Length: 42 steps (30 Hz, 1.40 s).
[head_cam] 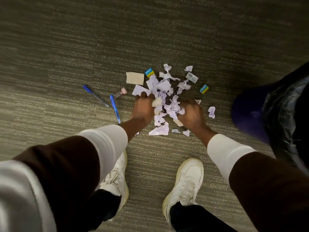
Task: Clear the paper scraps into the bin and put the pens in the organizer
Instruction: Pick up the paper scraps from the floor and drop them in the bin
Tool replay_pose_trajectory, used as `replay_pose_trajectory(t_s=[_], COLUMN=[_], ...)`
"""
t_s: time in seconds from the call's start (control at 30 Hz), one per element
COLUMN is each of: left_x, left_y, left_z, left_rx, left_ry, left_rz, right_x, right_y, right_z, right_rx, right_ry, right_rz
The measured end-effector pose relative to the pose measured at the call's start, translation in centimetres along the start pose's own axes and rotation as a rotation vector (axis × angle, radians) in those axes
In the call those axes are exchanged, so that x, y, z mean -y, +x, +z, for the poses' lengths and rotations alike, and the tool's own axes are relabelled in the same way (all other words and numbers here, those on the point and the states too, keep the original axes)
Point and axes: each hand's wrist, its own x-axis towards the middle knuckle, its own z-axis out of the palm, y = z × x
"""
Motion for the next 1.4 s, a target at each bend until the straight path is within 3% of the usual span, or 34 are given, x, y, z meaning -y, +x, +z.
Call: replay_pose_trajectory(t_s=[0.33, 0.67, 0.9, 1.1, 1.27, 1.33, 1.4], left_x=[-6.3, -21.5, -32.9, -39.0, -40.3, -40.0, -38.9], left_y=[-8.8, -16.9, -18.6, -16.4, -15.1, -14.9, -15.1], left_z=[-6.1, -12.3, -13.0, -11.1, -9.7, -9.7, -9.8], left_rx=[-0.059, -0.206, -0.112, 0.018, 0.253, 0.264, 0.208], left_ry=[-0.183, -0.447, -0.457, -0.327, -0.300, -0.255, -0.222], left_rz=[-0.034, 0.040, 0.191, 0.172, 0.153, 0.211, 0.251], right_x=[0.3, -1.7, -8.8, -14.6, -17.3, -17.8, -17.4], right_y=[-10.5, -21.8, -24.8, -23.6, -21.8, -21.4, -21.5], right_z=[-8.5, -20.1, -26.4, -28.6, -28.2, -28.0, -28.0], right_rx=[-0.252, -0.563, -0.699, -0.670, -0.490, -0.471, -0.454], right_ry=[0.357, 0.595, 0.671, 0.724, 0.870, 0.907, 0.762], right_rz=[0.163, 0.265, 0.429, 0.563, 0.624, 0.636, 0.624])
